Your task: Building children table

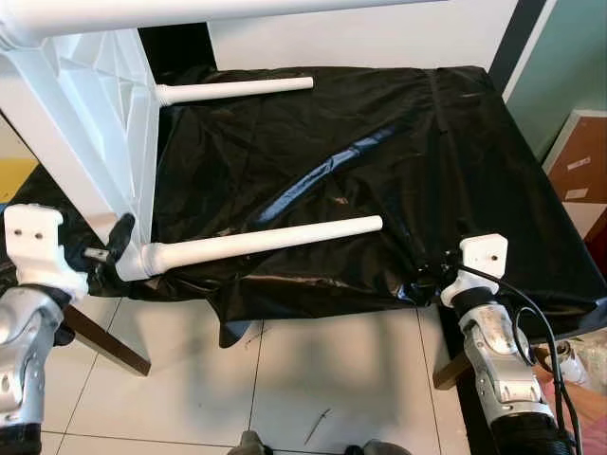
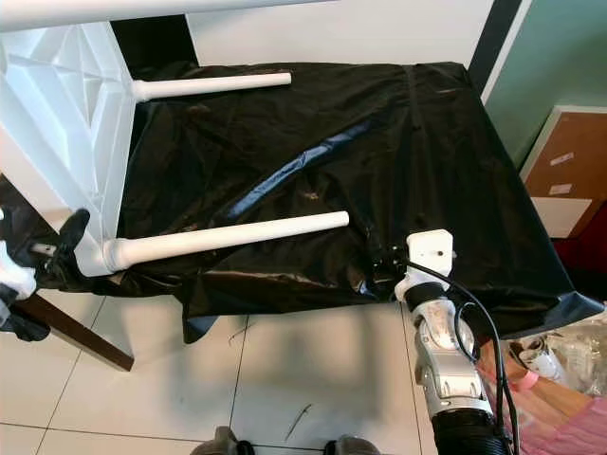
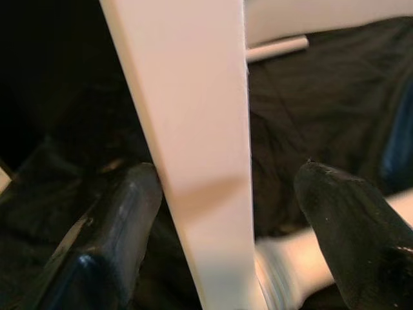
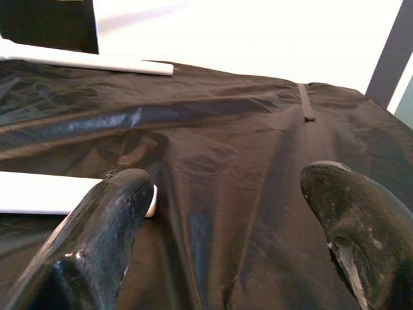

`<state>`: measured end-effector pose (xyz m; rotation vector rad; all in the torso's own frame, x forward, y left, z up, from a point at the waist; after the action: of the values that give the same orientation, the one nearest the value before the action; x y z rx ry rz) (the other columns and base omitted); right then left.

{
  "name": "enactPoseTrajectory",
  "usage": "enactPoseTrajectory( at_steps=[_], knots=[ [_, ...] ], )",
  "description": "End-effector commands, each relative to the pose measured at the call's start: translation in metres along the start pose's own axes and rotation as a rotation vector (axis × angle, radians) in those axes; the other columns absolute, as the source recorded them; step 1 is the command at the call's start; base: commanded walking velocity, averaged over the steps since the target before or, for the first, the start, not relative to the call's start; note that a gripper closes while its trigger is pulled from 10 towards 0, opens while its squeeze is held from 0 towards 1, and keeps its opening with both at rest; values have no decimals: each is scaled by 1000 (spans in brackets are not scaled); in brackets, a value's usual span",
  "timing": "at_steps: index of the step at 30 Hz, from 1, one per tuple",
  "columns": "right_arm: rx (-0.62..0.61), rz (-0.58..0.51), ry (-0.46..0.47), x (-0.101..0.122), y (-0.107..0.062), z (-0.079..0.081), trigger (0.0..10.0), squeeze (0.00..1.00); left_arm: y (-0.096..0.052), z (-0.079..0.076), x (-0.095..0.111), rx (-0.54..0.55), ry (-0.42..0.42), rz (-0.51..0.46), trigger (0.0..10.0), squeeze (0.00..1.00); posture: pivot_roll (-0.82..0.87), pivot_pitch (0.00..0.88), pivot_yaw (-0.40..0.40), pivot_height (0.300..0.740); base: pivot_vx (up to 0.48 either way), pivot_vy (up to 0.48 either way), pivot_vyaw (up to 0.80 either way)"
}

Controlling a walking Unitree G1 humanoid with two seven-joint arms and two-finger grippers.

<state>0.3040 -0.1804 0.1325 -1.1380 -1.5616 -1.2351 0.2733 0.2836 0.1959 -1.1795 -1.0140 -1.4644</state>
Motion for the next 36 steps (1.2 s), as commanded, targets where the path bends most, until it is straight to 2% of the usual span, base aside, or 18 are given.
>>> enactPoseTrajectory(
  at_steps=[1,3,7,9,12,13,19,21,25,27,28,30,32,36],
  knots=[
    [5,26,15,-6,-2,0,10000,0,-2,-16,-2,-165,-13,35,10000,0,-17,74,0,740,0,0,0],
    [11,28,16,-6,-1,1,10000,0,-12,-21,-6,-224,-48,85,10000,0,-11,77,-2,740,0,0,0],
    [21,31,19,-7,-1,3,10000,0,-19,-25,-10,-267,-61,127,10000,0,-11,79,-1,740,0,0,0],
    [40,34,20,-7,0,5,10000,0,-27,-33,-13,-330,-78,175,10000,0,-10,80,-1,740,0,0,0],
    [44,35,20,-7,0,6,10000,0,-30,-36,-13,-353,-86,189,10000,0,-11,80,-1,740,0,0,0],
    [51,35,21,-7,0,6,10000,0,-35,-48,-17,-422,-119,231,10000,0,-13,78,1,740,0,0,0],
    [59,35,22,-7,0,8,10000,0,-38,-62,-20,-491,-149,267,10000,0,-18,75,4,740,0,0,0],
    [63,35,22,-7,1,8,10000,0,-36,-68,-24,-508,-183,280,10000,0,-19,76,4,740,0,0,0],
    [65,35,23,-7,1,9,10000,0,-32,-72,-23,-530,-167,265,10000,0,-18,74,5,740,0,0,0],
    [69,36,25,-8,1,9,10000,0,-23,-76,-24,-525,-167,244,10000,0,-18,74,2,740,0,0,0],
    [69,36,25,-8,1,9,10000,0,-23,-76,-24,-525,-167,244,10000,0,-18,74,2,740,0,0,0],
    [74,37,27,-8,1,11,10000,0,-7,-76,-23,-488,-152,205,10000,0,-22,73,2,740,0,0,0],
    [74,37,27,-8,1,11,10000,0,-7,-76,-23,-488,-152,205,10000,0,-22,73,2,740,0,0,0],
    [68,36,24,-8,0,10,10000,0,20,-61,-21,-351,-133,153,10000,0,-35,71,10,740,0,0,0]
  ],
)
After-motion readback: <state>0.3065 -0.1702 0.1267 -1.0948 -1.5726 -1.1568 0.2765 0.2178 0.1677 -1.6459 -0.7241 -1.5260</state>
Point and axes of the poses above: a point about 5 cm out from each wrist's last joint towards the gripper, its own y axis pointing out of the wrist towards the gripper, its own x axis along the axis of the wrist's last joint, z = x × y, the point moved 2 cm from there along y, pointing out of the wrist towards the gripper, and after that the axes turned 3 degrees about -y, right-handed, at the moved point
